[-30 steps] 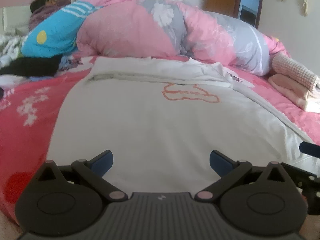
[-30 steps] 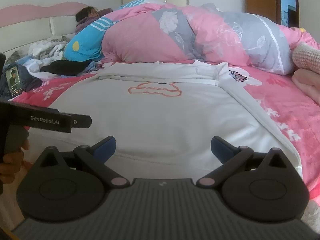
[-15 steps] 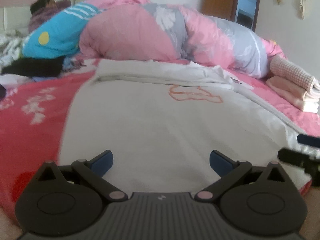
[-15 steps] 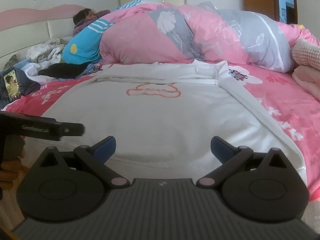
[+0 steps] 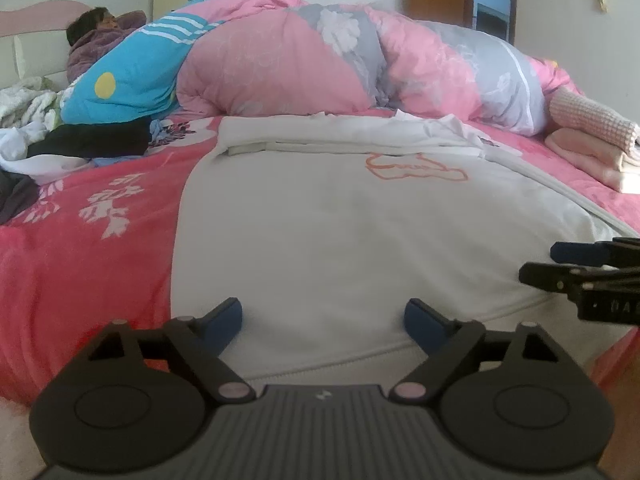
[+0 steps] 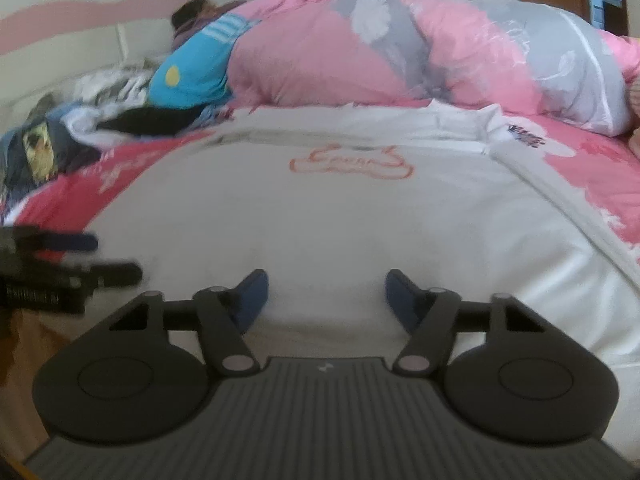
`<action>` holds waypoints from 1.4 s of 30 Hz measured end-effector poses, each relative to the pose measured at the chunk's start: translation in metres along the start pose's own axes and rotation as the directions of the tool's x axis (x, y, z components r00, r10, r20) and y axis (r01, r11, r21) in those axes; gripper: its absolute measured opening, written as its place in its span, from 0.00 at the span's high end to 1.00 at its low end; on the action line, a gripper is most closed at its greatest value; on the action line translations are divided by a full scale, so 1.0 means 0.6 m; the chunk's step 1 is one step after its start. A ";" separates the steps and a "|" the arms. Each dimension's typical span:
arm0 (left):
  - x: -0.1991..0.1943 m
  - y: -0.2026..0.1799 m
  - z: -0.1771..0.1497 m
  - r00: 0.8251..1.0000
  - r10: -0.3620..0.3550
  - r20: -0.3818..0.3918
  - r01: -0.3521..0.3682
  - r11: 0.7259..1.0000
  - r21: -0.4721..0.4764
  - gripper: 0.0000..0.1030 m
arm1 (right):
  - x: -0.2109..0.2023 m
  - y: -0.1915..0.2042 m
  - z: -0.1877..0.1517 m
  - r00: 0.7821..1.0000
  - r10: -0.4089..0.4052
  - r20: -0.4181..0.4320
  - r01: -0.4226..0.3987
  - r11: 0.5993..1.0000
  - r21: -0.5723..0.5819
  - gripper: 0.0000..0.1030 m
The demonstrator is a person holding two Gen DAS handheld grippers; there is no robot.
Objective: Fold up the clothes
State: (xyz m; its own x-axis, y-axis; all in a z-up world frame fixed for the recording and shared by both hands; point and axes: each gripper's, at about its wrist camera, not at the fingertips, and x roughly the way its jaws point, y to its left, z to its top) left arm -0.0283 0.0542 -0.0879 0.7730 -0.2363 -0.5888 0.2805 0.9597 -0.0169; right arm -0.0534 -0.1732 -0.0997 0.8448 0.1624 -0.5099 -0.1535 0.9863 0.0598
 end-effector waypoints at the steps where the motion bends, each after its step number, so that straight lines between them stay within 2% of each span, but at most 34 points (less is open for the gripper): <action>1: -0.001 0.000 -0.001 1.000 -0.003 0.001 0.003 1.000 0.003 0.17 | -0.004 0.003 -0.002 1.000 0.005 -0.002 -0.005 1.000 -0.014 0.46; 2: -0.001 0.000 -0.001 1.000 -0.005 0.003 0.005 1.000 0.006 0.17 | -0.009 0.006 -0.004 1.000 0.014 -0.004 -0.015 1.000 -0.027 0.49; 4: -0.002 0.001 -0.004 1.000 -0.009 0.007 0.009 1.000 0.006 0.18 | -0.018 0.012 -0.007 0.999 0.033 -0.009 -0.034 0.998 -0.052 0.66; 7: -0.001 0.005 -0.006 1.000 -0.018 0.013 0.018 1.000 -0.003 0.18 | -0.034 0.020 -0.007 0.997 0.072 -0.014 -0.073 0.994 -0.077 0.83; 10: -0.002 0.007 -0.007 1.000 -0.024 0.016 0.024 1.000 -0.008 0.19 | -0.040 0.027 0.003 0.997 0.079 -0.004 -0.079 0.993 -0.091 0.86; 16: -0.006 0.017 -0.007 0.999 -0.025 0.020 0.025 0.999 -0.028 0.22 | -0.018 0.050 0.035 0.992 0.128 0.021 -0.125 0.986 -0.111 0.86; 20: -0.009 0.023 -0.008 1.000 -0.017 0.022 0.017 0.999 -0.035 0.23 | 0.012 0.076 0.058 0.980 0.198 0.018 -0.194 0.971 -0.143 0.87; 25: -0.011 0.031 -0.008 1.000 -0.010 0.020 0.011 0.999 -0.034 0.26 | 0.060 0.107 0.074 0.961 0.276 -0.007 -0.275 0.952 -0.139 0.88; 28: -0.013 0.039 -0.008 1.000 -0.006 0.025 0.007 0.999 -0.041 0.27 | 0.080 0.111 0.059 0.958 0.281 -0.055 -0.285 0.952 -0.107 0.91; 32: -0.017 0.052 -0.004 0.999 0.003 0.038 -0.001 0.999 -0.051 0.33 | 0.055 0.101 0.031 0.960 0.276 -0.056 -0.280 0.955 -0.096 0.91; 38: -0.020 0.047 0.010 0.997 0.021 0.077 -0.020 1.000 -0.016 0.33 | 0.005 0.061 0.007 0.963 0.264 -0.061 -0.265 0.964 -0.001 0.91; 42: -0.017 0.027 0.019 0.996 0.015 0.087 -0.017 1.000 0.017 0.33 | -0.004 0.050 0.002 0.964 0.263 -0.048 -0.262 0.965 0.026 0.91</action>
State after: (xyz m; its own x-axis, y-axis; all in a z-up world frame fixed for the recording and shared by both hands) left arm -0.0252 0.0703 -0.0727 0.8238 -0.2342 -0.5162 0.2771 0.9608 0.0064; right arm -0.0594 -0.1441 -0.0954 0.7491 0.4142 -0.5170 -0.3556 0.9099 0.2136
